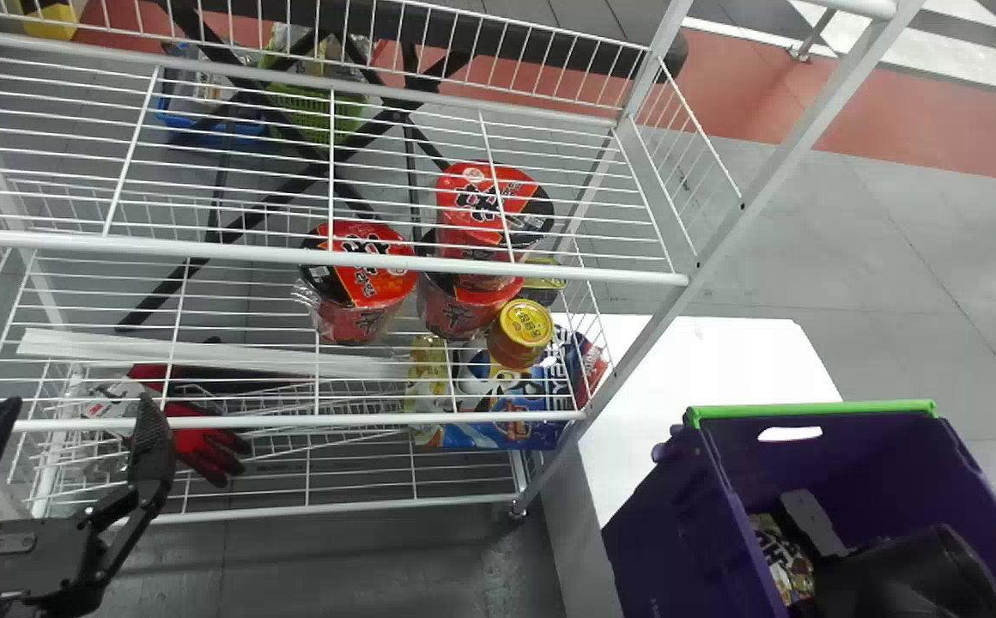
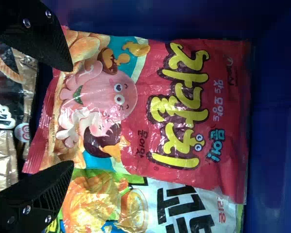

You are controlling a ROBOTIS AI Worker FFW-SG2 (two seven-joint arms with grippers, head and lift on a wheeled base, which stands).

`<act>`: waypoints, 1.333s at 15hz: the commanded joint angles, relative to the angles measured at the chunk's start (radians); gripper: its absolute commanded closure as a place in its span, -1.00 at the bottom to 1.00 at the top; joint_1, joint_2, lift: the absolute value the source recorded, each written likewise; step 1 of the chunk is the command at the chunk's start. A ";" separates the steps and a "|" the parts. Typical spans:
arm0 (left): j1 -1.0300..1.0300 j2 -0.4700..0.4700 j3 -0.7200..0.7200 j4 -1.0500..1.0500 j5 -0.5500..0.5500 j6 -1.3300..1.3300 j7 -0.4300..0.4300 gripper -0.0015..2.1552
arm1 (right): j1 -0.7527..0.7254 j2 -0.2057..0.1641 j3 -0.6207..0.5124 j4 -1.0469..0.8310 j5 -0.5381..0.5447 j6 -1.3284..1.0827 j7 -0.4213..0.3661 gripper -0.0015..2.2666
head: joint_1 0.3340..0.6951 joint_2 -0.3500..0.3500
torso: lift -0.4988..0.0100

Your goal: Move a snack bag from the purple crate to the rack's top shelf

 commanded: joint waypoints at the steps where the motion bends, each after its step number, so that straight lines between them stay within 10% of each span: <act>1: 0.001 -0.001 -0.001 0.005 0.000 -0.003 0.000 -0.87 | -0.001 0.006 0.001 0.004 -0.009 -0.013 -0.015 -0.84 | 1.00 -1.00 | -0.80; 8: 0.001 0.001 -0.001 0.014 0.000 -0.015 0.000 -0.87 | -0.002 0.021 0.001 0.036 -0.070 -0.053 -0.078 -0.82 | 1.00 -1.00 | -0.80; 12: -0.001 0.001 0.001 0.017 0.000 -0.015 0.000 -0.87 | -0.014 0.011 0.001 0.075 -0.081 -0.075 -0.102 -0.39 | 1.00 -1.00 | -0.80; 15: -0.004 0.001 0.001 0.019 0.000 -0.012 0.000 -0.87 | -0.018 0.008 -0.007 0.075 -0.095 -0.075 -0.107 0.54 | 1.00 -1.00 | -0.80; 20: -0.019 0.001 0.001 0.033 -0.002 -0.003 0.000 -0.87 | -0.018 -0.008 -0.007 0.056 -0.095 0.030 -0.099 0.57 | 1.00 -1.00 | -0.80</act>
